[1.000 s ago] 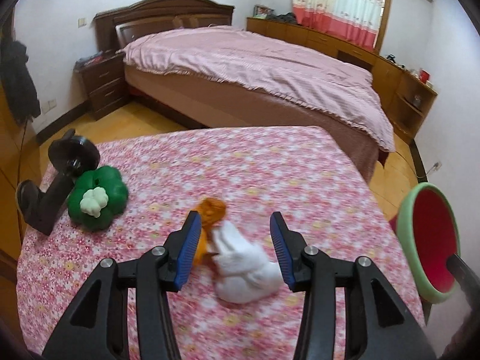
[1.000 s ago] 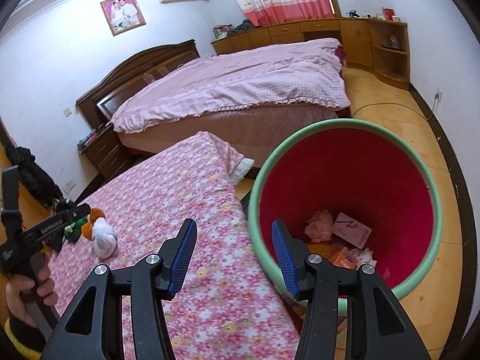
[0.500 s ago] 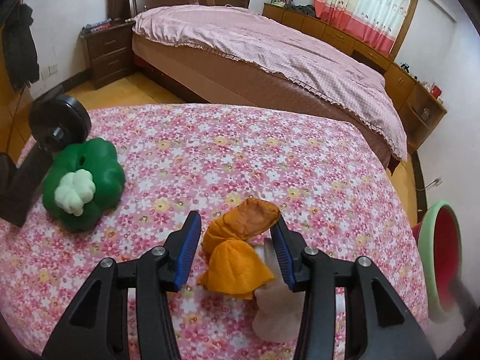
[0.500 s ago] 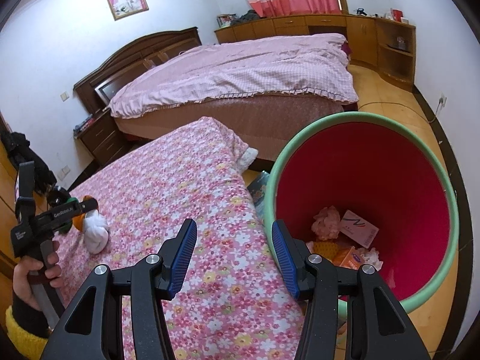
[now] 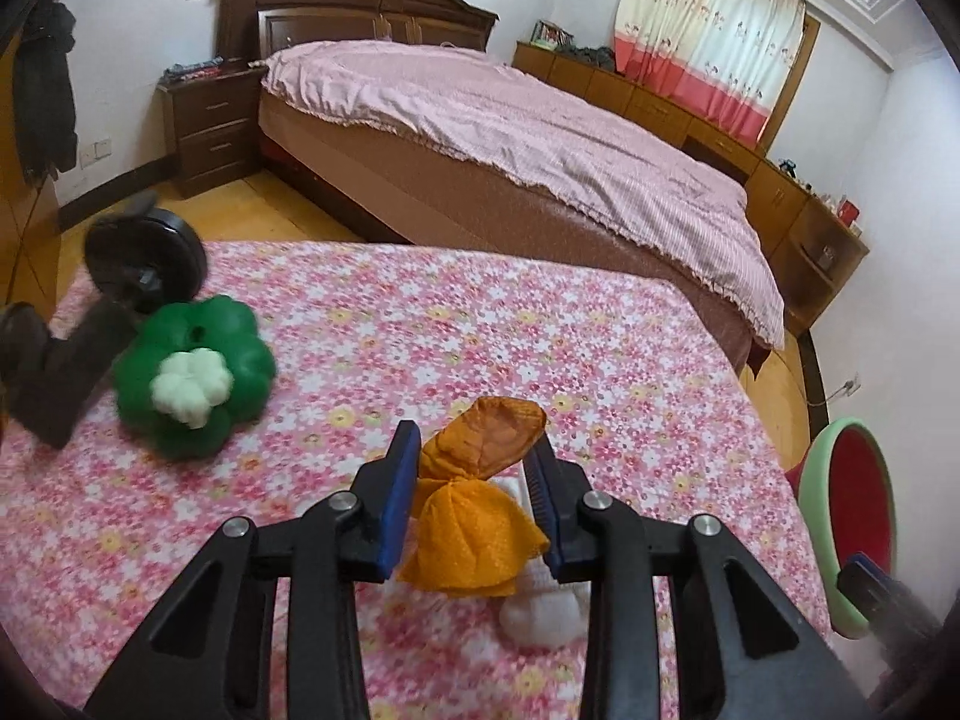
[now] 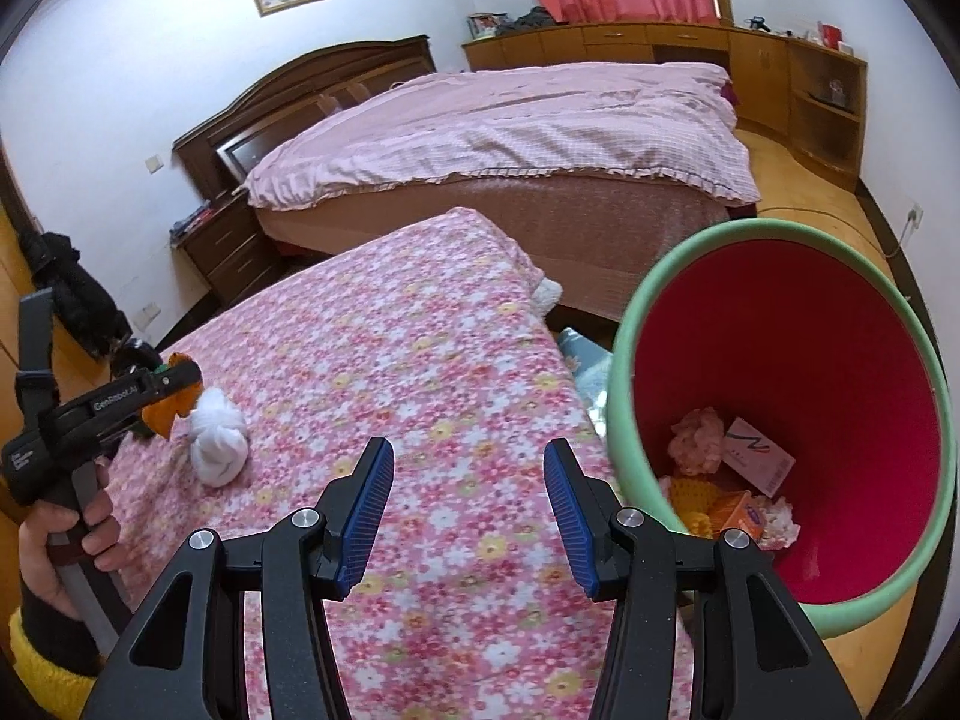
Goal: Collect trash
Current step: 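Grasp the white sock with the right tool while the left tool holds the orange cloth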
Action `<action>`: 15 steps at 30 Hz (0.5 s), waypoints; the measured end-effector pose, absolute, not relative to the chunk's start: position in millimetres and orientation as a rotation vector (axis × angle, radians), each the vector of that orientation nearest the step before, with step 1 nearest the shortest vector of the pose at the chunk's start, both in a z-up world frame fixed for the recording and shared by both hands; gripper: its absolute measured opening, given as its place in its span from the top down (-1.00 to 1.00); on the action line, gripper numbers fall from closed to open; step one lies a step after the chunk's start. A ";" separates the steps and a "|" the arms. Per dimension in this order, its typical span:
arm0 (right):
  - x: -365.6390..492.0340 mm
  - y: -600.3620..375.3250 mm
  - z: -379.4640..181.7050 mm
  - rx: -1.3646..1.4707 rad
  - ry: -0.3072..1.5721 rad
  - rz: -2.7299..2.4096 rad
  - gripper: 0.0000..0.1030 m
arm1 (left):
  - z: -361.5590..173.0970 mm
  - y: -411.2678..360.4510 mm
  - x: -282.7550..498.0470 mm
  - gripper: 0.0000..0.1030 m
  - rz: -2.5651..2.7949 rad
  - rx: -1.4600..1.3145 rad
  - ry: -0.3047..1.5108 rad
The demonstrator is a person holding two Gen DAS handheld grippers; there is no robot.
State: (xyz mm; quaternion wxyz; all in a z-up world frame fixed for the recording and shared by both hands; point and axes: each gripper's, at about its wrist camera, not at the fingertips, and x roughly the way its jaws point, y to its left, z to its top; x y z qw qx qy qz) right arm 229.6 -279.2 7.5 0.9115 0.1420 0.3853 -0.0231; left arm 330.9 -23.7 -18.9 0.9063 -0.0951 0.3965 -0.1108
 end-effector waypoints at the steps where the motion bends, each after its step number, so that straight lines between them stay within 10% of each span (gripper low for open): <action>1: 230.2 -277.1 7.9 0.293 0.794 -0.040 -0.04 | -14.5 -20.1 325.4 0.32 -0.220 -0.195 0.808; 15: 255.2 -213.9 8.5 0.265 0.834 0.129 -0.04 | 1.9 18.5 270.1 0.32 -0.151 -0.181 0.784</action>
